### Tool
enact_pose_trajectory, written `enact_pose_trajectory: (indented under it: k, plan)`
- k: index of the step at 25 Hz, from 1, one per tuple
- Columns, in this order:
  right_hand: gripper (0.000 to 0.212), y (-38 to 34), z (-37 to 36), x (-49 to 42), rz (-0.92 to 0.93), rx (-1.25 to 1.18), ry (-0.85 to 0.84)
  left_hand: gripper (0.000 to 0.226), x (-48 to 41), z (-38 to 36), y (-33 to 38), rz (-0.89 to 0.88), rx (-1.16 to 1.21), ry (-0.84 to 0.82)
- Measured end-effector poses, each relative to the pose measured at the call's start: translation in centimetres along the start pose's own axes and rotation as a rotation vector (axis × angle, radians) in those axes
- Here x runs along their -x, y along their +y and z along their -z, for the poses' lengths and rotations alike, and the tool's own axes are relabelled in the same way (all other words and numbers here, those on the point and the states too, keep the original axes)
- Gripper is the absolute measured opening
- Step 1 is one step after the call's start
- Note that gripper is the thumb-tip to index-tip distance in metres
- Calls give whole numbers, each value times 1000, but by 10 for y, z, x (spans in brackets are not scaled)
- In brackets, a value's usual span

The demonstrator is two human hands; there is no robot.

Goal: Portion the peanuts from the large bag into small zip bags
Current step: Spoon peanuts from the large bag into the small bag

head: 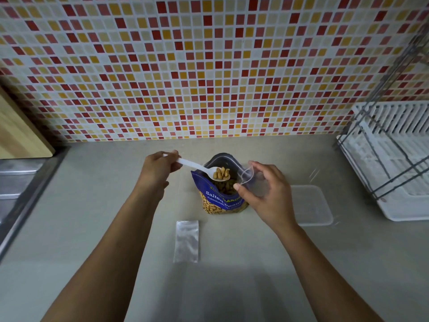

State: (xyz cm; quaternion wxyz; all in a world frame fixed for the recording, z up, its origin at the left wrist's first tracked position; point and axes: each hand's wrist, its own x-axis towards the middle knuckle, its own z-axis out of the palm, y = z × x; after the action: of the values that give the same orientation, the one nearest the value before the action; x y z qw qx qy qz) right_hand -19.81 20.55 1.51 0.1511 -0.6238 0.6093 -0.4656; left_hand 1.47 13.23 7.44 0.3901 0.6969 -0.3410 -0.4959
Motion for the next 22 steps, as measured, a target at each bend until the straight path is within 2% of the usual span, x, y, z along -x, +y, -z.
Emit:
enact_pose_trajectory:
  k: [6, 11, 14, 17, 19, 20, 22]
  plan:
    - [59, -12, -9, -8, 13, 140, -65, 10, 3, 14, 31, -41, 52, 8]
    - [57, -21, -13, -15, 6, 96, -31, 11, 16, 8, 53, -130, -35, -17]
    - [55, -26, -15, -17, 8, 47, -8, 13, 33, -3, 66, -328, -147, -77]
    - [55, -32, -17, -17, -34, -54, 53, 21, 54, -10, 74, -704, -427, -153]
    - [53, -33, -17, -17, -64, -112, 76, 22, 67, -9, 79, -924, -576, -131]
    - [51, -33, -17, -17, -73, -133, 77, 22, 69, -6, 83, -966, -581, -82]
    - [48, -31, -16, -16, -114, -180, 83, 22, 65, 3, 92, -901, -433, 12]
